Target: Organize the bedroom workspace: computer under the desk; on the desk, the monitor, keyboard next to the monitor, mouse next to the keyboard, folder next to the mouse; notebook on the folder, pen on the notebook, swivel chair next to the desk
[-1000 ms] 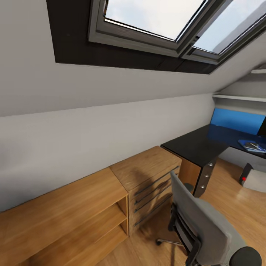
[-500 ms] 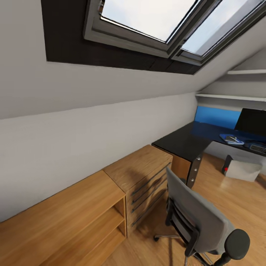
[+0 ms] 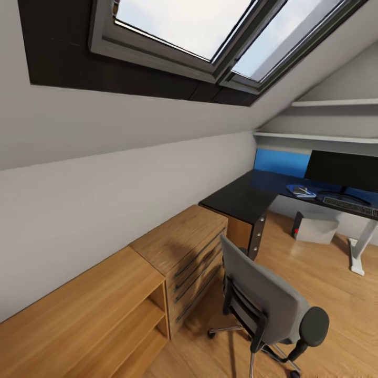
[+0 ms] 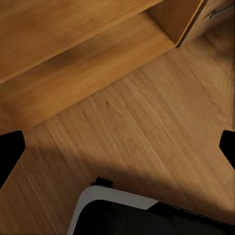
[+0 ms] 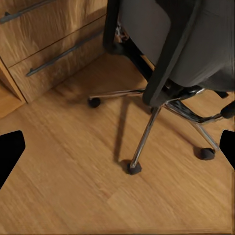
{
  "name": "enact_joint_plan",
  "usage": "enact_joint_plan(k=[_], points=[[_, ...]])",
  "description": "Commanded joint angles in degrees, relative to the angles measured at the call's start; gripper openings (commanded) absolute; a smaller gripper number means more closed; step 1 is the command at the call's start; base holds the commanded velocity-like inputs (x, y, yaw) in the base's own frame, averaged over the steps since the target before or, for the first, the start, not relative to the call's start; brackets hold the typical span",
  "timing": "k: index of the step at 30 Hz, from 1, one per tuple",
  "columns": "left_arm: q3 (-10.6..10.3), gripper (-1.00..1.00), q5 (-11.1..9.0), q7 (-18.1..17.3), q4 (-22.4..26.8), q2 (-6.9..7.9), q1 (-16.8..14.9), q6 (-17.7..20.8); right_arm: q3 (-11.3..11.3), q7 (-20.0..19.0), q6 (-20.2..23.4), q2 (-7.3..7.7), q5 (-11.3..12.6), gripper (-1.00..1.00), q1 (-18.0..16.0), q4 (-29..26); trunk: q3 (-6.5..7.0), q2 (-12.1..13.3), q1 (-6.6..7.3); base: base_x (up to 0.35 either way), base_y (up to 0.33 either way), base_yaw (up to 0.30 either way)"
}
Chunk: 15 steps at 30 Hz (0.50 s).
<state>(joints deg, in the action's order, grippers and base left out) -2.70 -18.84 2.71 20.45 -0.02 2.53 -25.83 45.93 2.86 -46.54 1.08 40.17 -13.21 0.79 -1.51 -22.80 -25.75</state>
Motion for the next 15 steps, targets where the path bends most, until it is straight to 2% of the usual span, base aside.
enact_joint_plan(k=[1, 15], points=[[-0.29, 1.0, -0.23, 0.28, 0.12, 0.02, 0.02, -0.09, 0.48, 0.3, -0.13, -0.02, 0.08, 1.0, -0.06, 0.08, -0.12, -0.12, -0.04, 0.0, 0.007, -0.266], [-0.29, 1.0, -0.23, 0.28, 0.12, 0.02, 0.02, -0.09, 0.48, 0.3, -0.13, -0.02, 0.08, 1.0, -0.06, 0.08, -0.12, -0.12, -0.04, 0.0, 0.002, -0.267]])
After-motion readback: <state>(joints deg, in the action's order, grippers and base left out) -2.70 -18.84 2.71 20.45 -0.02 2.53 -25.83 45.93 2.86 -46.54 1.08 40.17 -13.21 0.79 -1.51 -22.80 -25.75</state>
